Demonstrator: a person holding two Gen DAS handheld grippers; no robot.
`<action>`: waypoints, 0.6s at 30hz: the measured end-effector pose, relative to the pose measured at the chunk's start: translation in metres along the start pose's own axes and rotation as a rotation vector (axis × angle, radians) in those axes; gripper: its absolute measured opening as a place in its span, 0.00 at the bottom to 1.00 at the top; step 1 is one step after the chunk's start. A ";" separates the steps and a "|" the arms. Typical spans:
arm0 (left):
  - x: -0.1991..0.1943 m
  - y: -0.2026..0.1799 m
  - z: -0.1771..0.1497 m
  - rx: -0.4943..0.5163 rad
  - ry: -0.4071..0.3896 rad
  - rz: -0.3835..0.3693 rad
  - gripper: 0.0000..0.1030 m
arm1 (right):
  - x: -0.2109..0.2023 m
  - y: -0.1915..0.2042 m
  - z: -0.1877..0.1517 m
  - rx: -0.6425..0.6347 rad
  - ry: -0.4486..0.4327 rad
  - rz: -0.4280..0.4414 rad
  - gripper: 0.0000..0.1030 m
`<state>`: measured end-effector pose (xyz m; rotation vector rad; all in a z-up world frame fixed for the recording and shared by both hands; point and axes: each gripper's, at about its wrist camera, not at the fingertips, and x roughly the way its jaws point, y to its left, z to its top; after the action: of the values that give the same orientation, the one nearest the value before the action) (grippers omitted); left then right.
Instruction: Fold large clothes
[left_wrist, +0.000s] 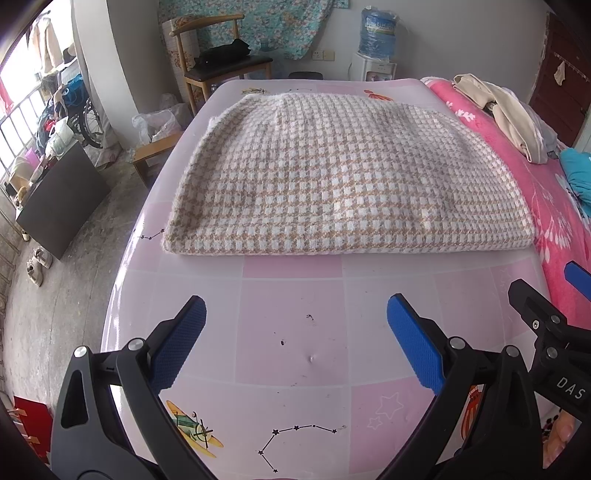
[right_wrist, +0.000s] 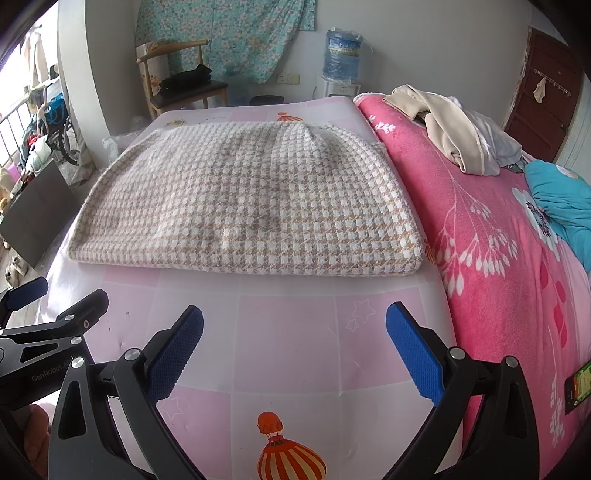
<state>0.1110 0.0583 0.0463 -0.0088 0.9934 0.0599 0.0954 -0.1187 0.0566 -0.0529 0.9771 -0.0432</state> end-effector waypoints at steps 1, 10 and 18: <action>0.000 0.000 0.000 -0.001 0.000 0.000 0.92 | 0.000 0.000 0.000 0.000 0.000 0.001 0.94; -0.001 0.000 0.000 0.000 -0.001 0.001 0.92 | 0.000 -0.001 0.000 -0.001 0.000 0.001 0.94; -0.001 0.000 0.000 0.000 0.000 0.001 0.92 | 0.001 -0.002 0.000 0.000 0.002 -0.002 0.94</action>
<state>0.1104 0.0580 0.0467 -0.0084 0.9931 0.0607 0.0957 -0.1212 0.0556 -0.0545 0.9790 -0.0452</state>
